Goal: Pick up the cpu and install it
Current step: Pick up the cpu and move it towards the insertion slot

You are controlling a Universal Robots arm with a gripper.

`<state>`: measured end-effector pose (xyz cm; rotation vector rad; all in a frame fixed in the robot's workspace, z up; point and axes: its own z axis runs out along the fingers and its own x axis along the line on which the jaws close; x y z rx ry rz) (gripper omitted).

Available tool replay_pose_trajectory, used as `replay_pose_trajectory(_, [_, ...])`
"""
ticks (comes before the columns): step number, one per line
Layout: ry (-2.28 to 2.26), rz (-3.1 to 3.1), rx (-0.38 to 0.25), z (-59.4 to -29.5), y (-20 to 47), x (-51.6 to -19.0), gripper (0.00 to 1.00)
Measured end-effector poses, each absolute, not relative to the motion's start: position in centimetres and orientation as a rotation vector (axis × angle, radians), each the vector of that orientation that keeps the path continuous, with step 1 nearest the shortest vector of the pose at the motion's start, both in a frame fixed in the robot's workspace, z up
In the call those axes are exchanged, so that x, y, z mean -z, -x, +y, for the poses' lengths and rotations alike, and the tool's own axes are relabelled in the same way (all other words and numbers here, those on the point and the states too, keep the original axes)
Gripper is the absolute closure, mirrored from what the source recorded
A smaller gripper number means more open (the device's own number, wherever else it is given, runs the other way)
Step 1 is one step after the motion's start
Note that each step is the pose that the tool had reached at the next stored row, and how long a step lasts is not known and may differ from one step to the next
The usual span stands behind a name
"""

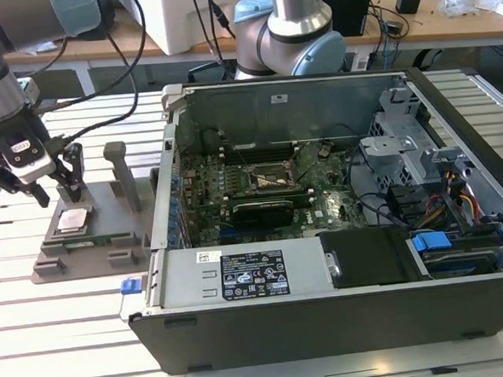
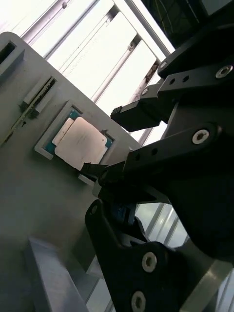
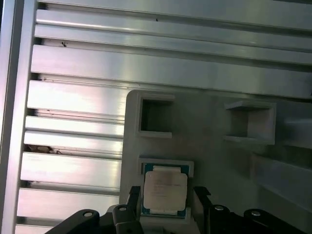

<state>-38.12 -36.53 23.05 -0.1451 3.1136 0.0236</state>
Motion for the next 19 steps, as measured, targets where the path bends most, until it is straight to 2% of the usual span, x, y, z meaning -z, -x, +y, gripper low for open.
replay_pose_trajectory(14, [0.184, 3.114, -0.024, -36.5, 38.1, -19.7, 0.46])
replay_pose_trajectory(19, [0.186, 3.114, -0.024, -36.6, 38.1, -19.6, 0.46])
